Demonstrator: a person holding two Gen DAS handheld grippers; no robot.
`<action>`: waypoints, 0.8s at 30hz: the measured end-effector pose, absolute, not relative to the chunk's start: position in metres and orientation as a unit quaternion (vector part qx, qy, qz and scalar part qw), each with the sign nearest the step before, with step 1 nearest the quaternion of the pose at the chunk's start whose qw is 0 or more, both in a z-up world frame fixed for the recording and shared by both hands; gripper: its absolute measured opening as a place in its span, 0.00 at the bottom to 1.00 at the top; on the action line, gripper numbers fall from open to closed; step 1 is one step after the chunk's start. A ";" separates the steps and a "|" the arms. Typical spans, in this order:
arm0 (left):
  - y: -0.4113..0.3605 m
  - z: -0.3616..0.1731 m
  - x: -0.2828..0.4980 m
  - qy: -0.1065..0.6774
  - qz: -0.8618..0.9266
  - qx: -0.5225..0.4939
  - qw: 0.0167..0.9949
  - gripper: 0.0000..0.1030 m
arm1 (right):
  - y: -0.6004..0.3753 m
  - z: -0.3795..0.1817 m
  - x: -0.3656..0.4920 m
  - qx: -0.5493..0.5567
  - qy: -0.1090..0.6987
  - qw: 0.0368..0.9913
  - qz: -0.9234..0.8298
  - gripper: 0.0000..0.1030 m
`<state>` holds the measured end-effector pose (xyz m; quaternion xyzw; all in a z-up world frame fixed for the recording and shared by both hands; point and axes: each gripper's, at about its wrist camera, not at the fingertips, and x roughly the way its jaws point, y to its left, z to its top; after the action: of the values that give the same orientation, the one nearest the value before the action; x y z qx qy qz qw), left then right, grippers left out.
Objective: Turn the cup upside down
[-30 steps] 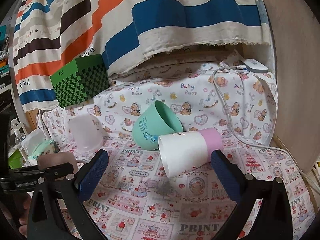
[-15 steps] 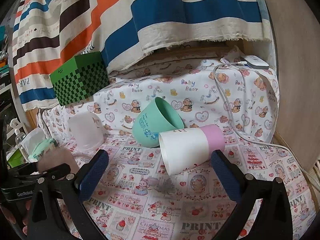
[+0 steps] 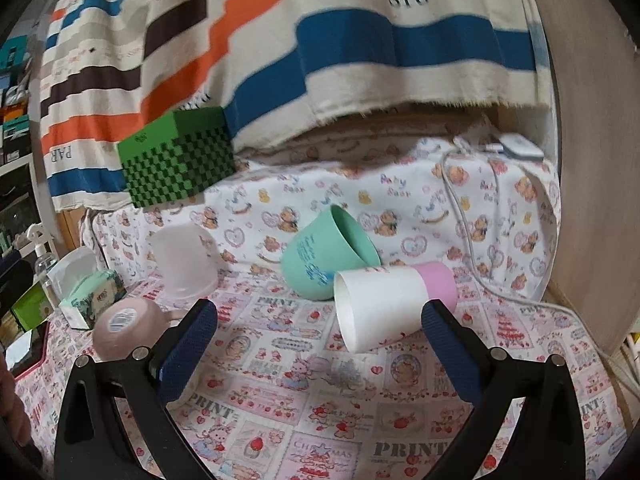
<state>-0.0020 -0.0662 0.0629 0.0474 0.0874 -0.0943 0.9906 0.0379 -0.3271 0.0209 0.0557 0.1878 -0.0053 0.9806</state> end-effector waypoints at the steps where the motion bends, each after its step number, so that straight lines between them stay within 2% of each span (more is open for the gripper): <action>1: -0.062 0.061 -0.005 0.086 -0.093 0.048 0.991 1.00 | -0.324 0.022 0.035 0.050 0.183 0.982 -0.002 1.00; 8: -0.028 0.034 -0.008 0.106 -0.081 0.024 0.991 1.00 | -0.299 0.021 0.026 0.012 0.165 0.986 0.032 1.00; 15: -0.027 0.007 -0.010 0.122 -0.073 0.032 0.989 1.00 | -0.288 0.015 0.022 0.005 0.154 0.987 0.052 1.00; 24: -0.014 0.000 -0.001 0.160 -0.040 -0.006 0.986 1.00 | -0.280 0.012 0.018 -0.016 0.145 0.988 0.053 1.00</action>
<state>-0.0011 -0.0141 0.0005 -0.0058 0.1603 -0.0402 0.9862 0.0179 -0.2798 0.0116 -0.0162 0.1455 0.0532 0.9878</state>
